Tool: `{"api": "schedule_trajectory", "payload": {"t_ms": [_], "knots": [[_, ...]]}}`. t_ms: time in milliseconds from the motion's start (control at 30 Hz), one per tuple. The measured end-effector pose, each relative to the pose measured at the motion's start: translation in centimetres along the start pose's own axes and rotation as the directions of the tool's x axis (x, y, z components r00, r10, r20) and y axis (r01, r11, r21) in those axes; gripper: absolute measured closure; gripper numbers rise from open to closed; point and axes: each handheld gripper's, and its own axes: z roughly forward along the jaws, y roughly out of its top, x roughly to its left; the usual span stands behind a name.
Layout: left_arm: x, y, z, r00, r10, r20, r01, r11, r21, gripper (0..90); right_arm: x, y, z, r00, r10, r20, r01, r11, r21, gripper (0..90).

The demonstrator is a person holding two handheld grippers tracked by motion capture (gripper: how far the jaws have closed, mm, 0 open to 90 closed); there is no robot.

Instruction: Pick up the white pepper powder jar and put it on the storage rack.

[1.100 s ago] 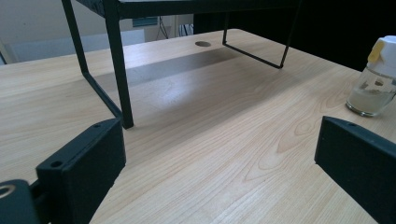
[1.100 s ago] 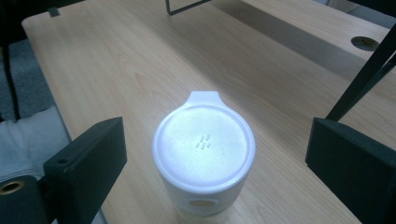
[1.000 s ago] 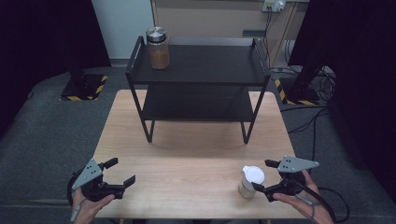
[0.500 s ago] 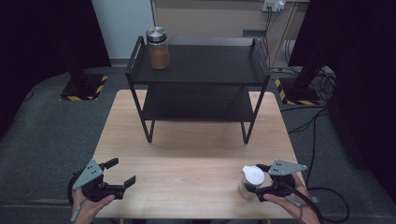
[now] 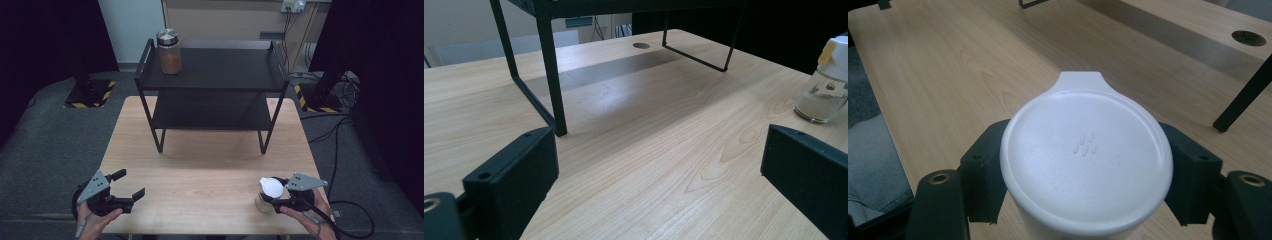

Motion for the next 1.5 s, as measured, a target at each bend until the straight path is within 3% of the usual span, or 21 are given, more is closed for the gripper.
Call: {"api": "schedule_trajectory", "payload": {"t_ms": [367, 700, 900, 1233, 1333, 1500], "knots": [[0.1, 0.0, 0.0, 1.0, -0.002, -0.001, 0.002, 1.0, -0.001, 1.0, -0.4, 0.6, 0.1, 0.9998, -0.01, -0.017, 0.01, 1.0, 0.007, 31.4], [0.1, -0.1, -0.2, 1.0, -0.004, -0.006, 0.004, 1.0, -0.006, 0.9, -2.1, 3.8, -0.1, 0.9946, -0.06, -0.085, 0.06, 0.998, -0.006, 31.4], [0.2, -0.1, -0.1, 0.9999, -0.015, 0.003, 0.015, 0.9998, -0.009, 0.9, -3.4, 6.7, 0.0, 0.9856, -0.073, -0.153, 0.072, 0.997, -0.016, 31.4], [0.2, -0.1, -0.1, 0.9998, -0.019, -0.002, 0.019, 0.9998, -0.011, 0.9, -5.0, 13.1, 0.7, 0.9575, -0.11, -0.266, 0.11, 0.994, -0.016, 31.4], [0.2, -0.2, -0.1, 0.9998, -0.019, -0.003, 0.019, 0.9998, -0.012, 0.9, -5.2, 14.8, 1.1, 0.9504, -0.116, -0.289, 0.115, 0.993, -0.021, 31.4], [0.2, -0.2, -0.2, 0.9998, -0.018, -0.003, 0.018, 0.9997, -0.016, 0.9, -5.3, 17.4, 1.5, 0.9459, -0.12, -0.301, 0.12, 0.993, -0.018, 31.5]]}}
